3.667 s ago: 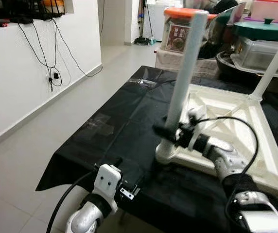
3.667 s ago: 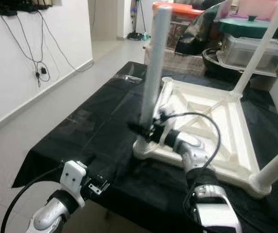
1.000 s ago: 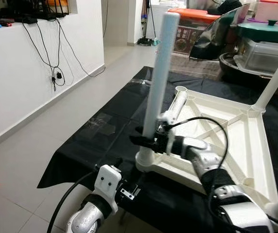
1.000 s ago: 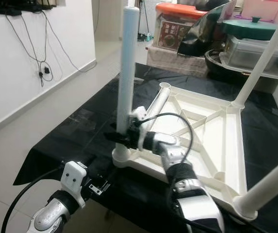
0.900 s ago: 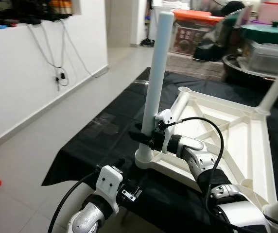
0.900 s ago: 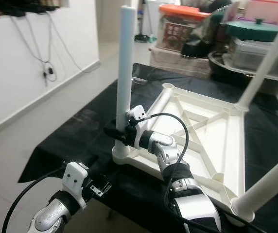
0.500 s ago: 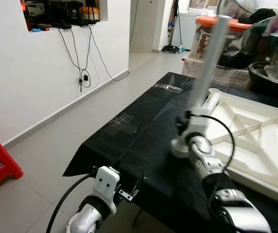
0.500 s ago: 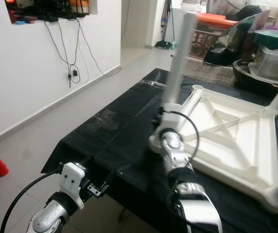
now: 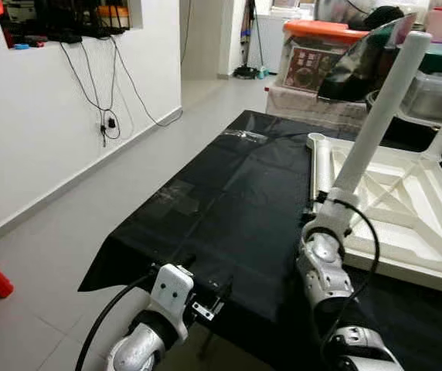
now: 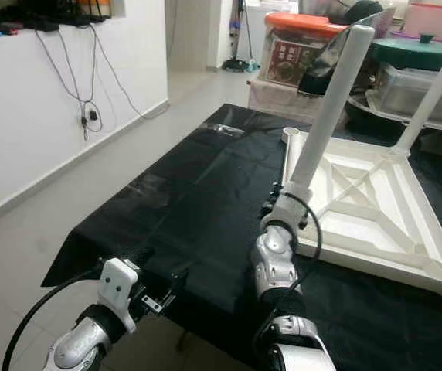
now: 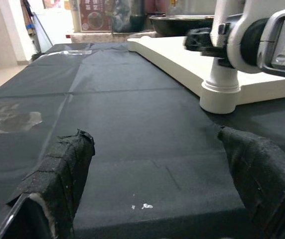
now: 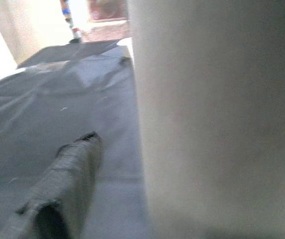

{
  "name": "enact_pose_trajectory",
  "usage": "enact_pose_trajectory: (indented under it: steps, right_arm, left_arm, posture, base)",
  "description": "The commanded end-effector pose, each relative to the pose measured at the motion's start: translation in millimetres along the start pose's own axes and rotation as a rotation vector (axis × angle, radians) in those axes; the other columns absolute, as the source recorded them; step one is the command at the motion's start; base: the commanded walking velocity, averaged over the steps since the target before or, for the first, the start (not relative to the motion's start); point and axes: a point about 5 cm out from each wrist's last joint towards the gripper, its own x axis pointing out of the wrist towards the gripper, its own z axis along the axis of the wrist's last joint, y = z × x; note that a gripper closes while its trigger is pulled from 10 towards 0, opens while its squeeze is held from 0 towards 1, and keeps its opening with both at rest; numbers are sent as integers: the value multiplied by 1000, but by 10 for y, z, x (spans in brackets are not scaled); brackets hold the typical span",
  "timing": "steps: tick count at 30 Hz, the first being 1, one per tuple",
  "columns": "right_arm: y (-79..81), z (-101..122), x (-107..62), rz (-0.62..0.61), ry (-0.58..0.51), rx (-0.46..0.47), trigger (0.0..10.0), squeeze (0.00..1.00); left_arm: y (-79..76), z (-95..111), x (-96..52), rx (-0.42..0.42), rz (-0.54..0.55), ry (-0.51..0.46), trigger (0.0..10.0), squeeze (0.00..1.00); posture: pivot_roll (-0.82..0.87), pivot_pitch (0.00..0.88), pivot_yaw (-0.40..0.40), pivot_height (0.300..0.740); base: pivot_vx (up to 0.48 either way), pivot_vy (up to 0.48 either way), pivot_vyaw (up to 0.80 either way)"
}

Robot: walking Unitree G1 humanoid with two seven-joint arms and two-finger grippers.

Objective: Building children table

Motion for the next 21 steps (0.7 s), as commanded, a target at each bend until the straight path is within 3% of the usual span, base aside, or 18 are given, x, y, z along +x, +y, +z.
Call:
enact_pose_trajectory:
  steps: [1,5,6,7,14,15,16,17,18,19,20,21]
  right_arm:
    - [85,114,50,130,-38,33,10000,0]
    - [85,141,63,159,-41,45,10000,0]
    - [118,186,71,232,-50,57,10000,0]
    - [190,219,72,393,-37,37,10000,0]
    - [190,219,72,393,-37,37,10000,0]
    - [245,222,58,549,-12,9,10000,0]
    - [245,222,58,549,-12,9,10000,0]
    - [341,198,-52,908,56,-75,10000,0]
    - [341,198,-52,908,56,-75,10000,0]
    - [404,172,-185,1187,127,-120,10000,0]
    - [404,172,-185,1187,127,-120,10000,0]
    - [455,164,-295,1374,175,-131,10000,0]
  left_arm:
    - [-13,-9,1,1,-6,7,10000,0]
    - [-12,-8,2,0,-5,7,10000,0]
    - [-11,-7,3,0,-4,6,10000,0]
    - [-10,-6,5,0,-4,6,10000,0]
    - [-10,-6,5,0,-4,6,10000,0]
    - [-10,-5,7,0,-3,5,10000,0]
    - [-10,-5,7,0,-3,5,10000,0]
    - [-12,-2,12,0,-3,4,10000,0]
    - [-12,-2,12,0,-3,4,10000,0]
    - [-13,1,17,0,-2,2,10000,0]
    - [-13,1,17,0,-2,2,10000,0]
    - [-14,3,19,1,-2,1,10000,0]
  posture:
    - [188,0,-80,740]
    - [188,0,-80,740]
    - [187,0,-79,740]
    - [185,0,-77,740]
    - [185,0,-77,740]
    - [185,0,-79,740]
    - [185,0,-79,740]
    - [191,0,-86,740]
    - [191,0,-86,740]
    - [194,0,-88,740]
    - [194,0,-88,740]
    - [194,0,-88,740]
  base:
    - [0,0,0]
    - [0,0,0]
    - [0,0,0]
    - [0,0,0]
    - [0,0,0]
    - [0,0,0]
    - [0,0,0]
    - [0,0,0]
    - [0,0,0]
    - [0,0,0]
    - [0,0,0]
    - [0,0,0]
